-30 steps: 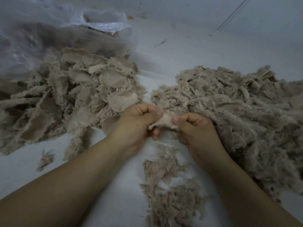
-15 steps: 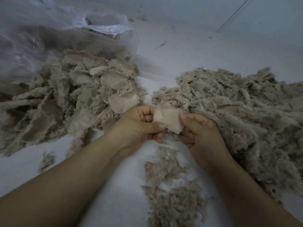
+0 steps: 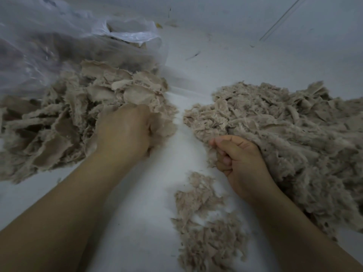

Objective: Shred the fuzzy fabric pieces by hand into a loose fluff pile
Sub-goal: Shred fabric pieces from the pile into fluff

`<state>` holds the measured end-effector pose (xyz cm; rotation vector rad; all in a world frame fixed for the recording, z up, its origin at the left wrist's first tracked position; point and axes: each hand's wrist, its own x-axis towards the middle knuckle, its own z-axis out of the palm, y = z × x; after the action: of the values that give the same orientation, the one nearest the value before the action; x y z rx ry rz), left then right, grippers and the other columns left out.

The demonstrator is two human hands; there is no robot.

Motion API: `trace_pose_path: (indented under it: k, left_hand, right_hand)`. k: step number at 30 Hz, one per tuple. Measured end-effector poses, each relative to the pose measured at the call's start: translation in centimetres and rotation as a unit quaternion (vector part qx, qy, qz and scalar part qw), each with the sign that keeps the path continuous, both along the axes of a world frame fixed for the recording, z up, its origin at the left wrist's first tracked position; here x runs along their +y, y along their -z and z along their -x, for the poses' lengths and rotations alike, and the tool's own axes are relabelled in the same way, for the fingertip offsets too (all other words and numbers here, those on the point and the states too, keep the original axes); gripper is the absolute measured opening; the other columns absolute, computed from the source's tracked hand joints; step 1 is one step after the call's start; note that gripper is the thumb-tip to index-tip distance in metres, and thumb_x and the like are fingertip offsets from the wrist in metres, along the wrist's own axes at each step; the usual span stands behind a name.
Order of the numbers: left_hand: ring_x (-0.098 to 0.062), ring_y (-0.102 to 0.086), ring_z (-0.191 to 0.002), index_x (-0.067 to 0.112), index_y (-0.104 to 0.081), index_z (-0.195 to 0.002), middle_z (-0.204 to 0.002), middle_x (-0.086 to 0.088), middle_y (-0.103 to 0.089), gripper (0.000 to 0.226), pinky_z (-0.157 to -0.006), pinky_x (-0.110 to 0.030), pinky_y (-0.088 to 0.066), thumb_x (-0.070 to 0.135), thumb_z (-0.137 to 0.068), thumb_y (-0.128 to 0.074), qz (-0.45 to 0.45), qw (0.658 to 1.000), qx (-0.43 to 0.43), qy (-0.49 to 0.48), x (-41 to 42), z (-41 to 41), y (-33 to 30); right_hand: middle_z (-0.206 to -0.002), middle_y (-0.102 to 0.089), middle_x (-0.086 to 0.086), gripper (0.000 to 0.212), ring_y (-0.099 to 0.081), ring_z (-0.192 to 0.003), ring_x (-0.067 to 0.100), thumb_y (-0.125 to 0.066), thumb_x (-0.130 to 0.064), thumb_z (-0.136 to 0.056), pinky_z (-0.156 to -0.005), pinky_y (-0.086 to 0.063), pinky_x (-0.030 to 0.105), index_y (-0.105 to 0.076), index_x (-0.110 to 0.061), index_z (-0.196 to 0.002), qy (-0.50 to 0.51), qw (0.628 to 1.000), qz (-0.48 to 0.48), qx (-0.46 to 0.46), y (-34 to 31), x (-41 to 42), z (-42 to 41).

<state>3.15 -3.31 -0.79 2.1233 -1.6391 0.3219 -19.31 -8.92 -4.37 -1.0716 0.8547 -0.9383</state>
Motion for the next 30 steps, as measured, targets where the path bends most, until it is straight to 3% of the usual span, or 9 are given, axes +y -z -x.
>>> trace_pose_path:
  k: [2, 5, 9, 13, 17, 20, 23, 27, 30]
  left_hand:
    - [-0.038, -0.06, -0.073, 0.011, -0.06, -0.08, -0.081, -0.015, -0.063, 0.01, -0.06, -0.033, -0.027, 0.011, -0.071, -0.064, 0.008, 0.999, -0.04, 0.028, 0.4, 0.6, -0.2]
    - [-0.029, -0.062, -0.078, 0.02, -0.066, -0.09, -0.08, 0.003, -0.06, 0.013, -0.058, -0.029, -0.036, 0.021, -0.077, -0.068, 0.007, 0.986, 0.043, 0.162, 0.7, 2.9, 0.0]
    - [-0.002, -0.053, -0.07, 0.034, -0.062, -0.09, -0.072, 0.016, -0.054, 0.044, -0.055, -0.023, -0.038, 0.071, -0.068, -0.067, -0.186, 0.949, 0.098, 0.234, 0.8, 5.5, 0.9]
    - [0.003, -0.046, -0.055, 0.033, -0.056, -0.079, -0.059, 0.015, -0.048, 0.023, -0.052, -0.023, -0.032, 0.047, -0.079, -0.075, -0.218, 0.919, 0.161, 0.287, 0.5, 6.3, 1.5]
    - [-0.003, -0.044, -0.047, 0.023, -0.064, -0.075, -0.052, 0.013, -0.051, 0.026, -0.049, -0.028, -0.04, 0.045, -0.078, -0.077, -0.223, 0.847, 0.368, 0.312, 0.6, 6.3, 1.0]
    - [-0.001, -0.045, -0.048, 0.026, -0.059, -0.072, -0.055, 0.02, -0.052, 0.041, -0.045, -0.018, -0.035, 0.058, -0.06, -0.083, -0.295, 0.859, 0.242, 0.342, 1.1, 6.5, 0.9]
    - [0.001, -0.05, -0.051, 0.026, -0.061, -0.07, -0.059, 0.022, -0.055, 0.024, -0.049, -0.017, -0.038, 0.038, -0.071, -0.082, -0.301, 0.863, 0.182, 0.362, 1.2, 6.5, 1.1]
    - [-0.012, -0.049, -0.049, 0.013, -0.067, -0.068, -0.058, -0.01, -0.059, 0.016, -0.047, -0.024, -0.039, 0.013, -0.081, -0.077, -0.232, 0.773, 0.496, 0.32, 1.0, 5.7, 1.0]
    - [-0.016, -0.047, -0.04, 0.013, -0.064, -0.074, -0.056, -0.01, -0.057, 0.009, -0.038, -0.02, -0.036, 0.012, -0.083, -0.067, -0.126, 0.681, 0.671, 0.264, 0.5, 5.7, 1.0]
  right_hand:
    - [-0.056, -0.038, 0.0, 0.035, -0.028, -0.044, 0.006, -0.053, -0.005, -0.097, -0.039, -0.023, 0.017, -0.073, -0.015, -0.07, -0.001, 1.0, -0.001, 0.001, 0.0, -0.1, -0.1]
    - [-0.055, -0.039, -0.001, 0.036, -0.029, -0.045, 0.007, -0.052, -0.006, -0.098, -0.039, -0.025, 0.017, -0.074, -0.016, -0.07, -0.007, 1.0, 0.001, 0.002, 0.1, -0.1, 0.0]
    - [-0.055, -0.037, 0.0, 0.032, -0.029, -0.045, 0.007, -0.053, -0.009, -0.098, -0.04, -0.028, 0.017, -0.074, -0.015, -0.074, -0.012, 1.0, 0.0, 0.004, 0.2, -0.1, 0.1]
    - [-0.052, -0.037, -0.001, 0.03, -0.029, -0.044, 0.007, -0.052, -0.007, -0.098, -0.04, -0.028, 0.017, -0.072, -0.011, -0.076, -0.006, 1.0, -0.004, 0.001, 0.0, 0.0, -0.1]
    - [-0.05, -0.037, -0.002, 0.026, -0.03, -0.042, 0.006, -0.051, -0.006, -0.098, -0.039, -0.027, 0.017, -0.069, -0.008, -0.08, -0.008, 1.0, 0.003, 0.01, -0.2, 0.1, -0.1]
    - [-0.051, -0.038, -0.002, 0.026, -0.03, -0.043, 0.006, -0.051, -0.006, -0.098, -0.04, -0.028, 0.017, -0.069, -0.008, -0.079, -0.004, 1.0, 0.003, 0.006, -0.1, 0.0, -0.1]
    - [-0.052, -0.038, -0.002, 0.027, -0.03, -0.044, 0.006, -0.052, -0.006, -0.098, -0.041, -0.029, 0.016, -0.07, -0.01, -0.078, -0.007, 1.0, 0.001, 0.004, 0.0, 0.0, -0.1]
    - [-0.054, -0.042, -0.003, 0.027, -0.034, -0.046, 0.007, -0.055, -0.012, -0.097, -0.042, -0.03, 0.016, -0.072, -0.014, -0.076, -0.003, 0.999, 0.038, 0.033, 0.1, 0.1, -0.1]
    - [-0.053, -0.039, 0.008, 0.032, -0.032, -0.047, 0.016, -0.061, -0.034, -0.088, -0.046, -0.029, 0.024, -0.062, -0.017, -0.061, -0.034, 0.996, 0.068, 0.041, -0.1, 0.5, -0.2]
